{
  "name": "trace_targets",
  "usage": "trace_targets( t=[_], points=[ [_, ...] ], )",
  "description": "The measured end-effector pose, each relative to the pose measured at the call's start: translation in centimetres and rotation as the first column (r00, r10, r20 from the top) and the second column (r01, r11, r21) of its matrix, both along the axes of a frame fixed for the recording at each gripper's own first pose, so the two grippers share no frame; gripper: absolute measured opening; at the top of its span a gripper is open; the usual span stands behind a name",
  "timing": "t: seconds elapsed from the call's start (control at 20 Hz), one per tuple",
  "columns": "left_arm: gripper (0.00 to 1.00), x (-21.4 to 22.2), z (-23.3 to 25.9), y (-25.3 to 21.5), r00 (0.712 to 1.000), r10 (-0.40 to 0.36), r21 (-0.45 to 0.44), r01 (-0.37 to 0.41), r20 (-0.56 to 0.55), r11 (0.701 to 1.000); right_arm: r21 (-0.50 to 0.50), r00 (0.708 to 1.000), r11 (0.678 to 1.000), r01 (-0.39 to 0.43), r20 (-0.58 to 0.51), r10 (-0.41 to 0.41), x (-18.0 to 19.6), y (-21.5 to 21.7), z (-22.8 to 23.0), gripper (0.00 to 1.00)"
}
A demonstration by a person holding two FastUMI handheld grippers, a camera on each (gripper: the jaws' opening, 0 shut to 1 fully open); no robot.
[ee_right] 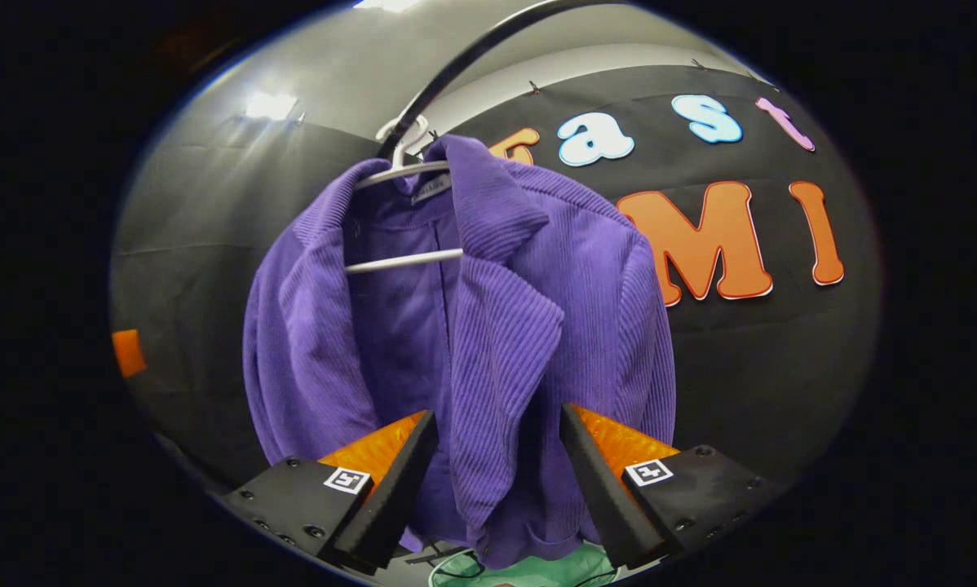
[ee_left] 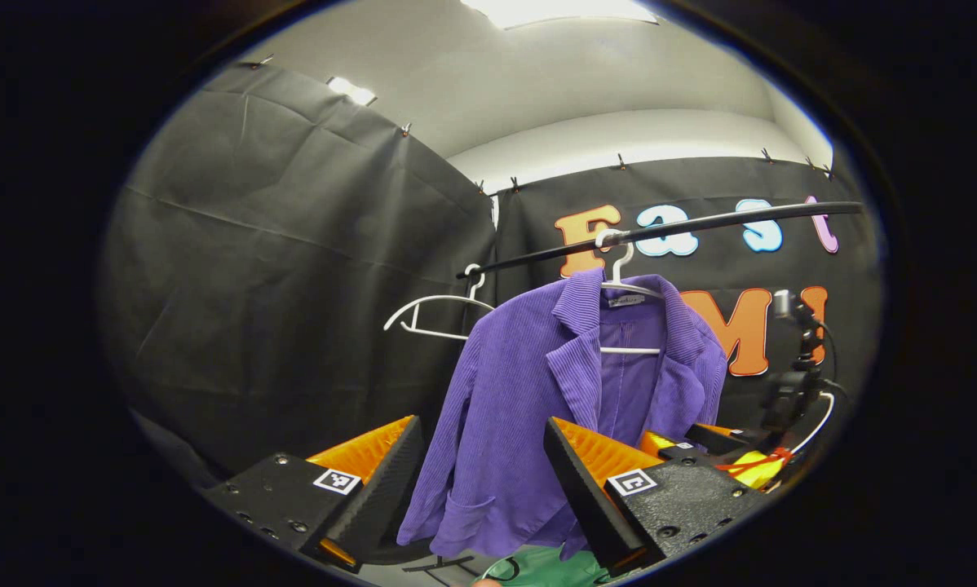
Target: Grasp the clothes on the hanger with both hands and then place them into the laundry hamper below.
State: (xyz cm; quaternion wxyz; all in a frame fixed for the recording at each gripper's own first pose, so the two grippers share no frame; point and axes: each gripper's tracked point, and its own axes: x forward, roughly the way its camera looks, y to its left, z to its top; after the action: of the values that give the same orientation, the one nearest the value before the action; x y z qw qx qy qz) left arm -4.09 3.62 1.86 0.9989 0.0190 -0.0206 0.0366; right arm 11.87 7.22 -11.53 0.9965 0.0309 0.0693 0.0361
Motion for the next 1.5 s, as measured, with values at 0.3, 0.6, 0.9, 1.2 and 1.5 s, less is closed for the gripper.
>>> trace_targets(
  t=[0.3, 0.6, 0.9, 1.2, 1.5],
  points=[
    [0.92, -0.3, -0.1, 0.0, 1.0, -0.007, -0.019, 0.007, 0.008, 1.0, 0.011, 0.997, 0.997, 0.074, -0.028, -0.074, 2.0, -3.5, -1.1, 0.77],
    [0.92, 3.1, -2.9, -4.7, 0.989, -0.143, -0.112, 0.139, -0.029, 0.984, 0.009, 0.995, 0.996, 0.092, 0.049, -0.093, -1.1, -7.1, 2.7, 0.09],
    [0.92, 8.3, -6.4, -9.7, 0.963, -0.264, -0.13, 0.255, -0.051, 0.958, -0.034, 0.99, 0.998, 0.061, 0.13, -0.056, -5.2, -8.0, 7.8, 0.07],
    [0.92, 13.8, -10.6, -13.1, 0.959, -0.274, -0.047, 0.271, -0.071, 0.961, -0.066, 0.983, 0.997, 0.043, 0.18, -0.03, -8.3, -8.1, 10.4, 0.07],
    [0.65, 16.3, -10.9, -9.7, 0.985, -0.161, -0.029, 0.16, -0.061, 0.987, -0.066, 0.977, 0.997, 0.049, 0.209, -0.034, -9.5, -8.2, 11.5, 0.07]
  ],
)
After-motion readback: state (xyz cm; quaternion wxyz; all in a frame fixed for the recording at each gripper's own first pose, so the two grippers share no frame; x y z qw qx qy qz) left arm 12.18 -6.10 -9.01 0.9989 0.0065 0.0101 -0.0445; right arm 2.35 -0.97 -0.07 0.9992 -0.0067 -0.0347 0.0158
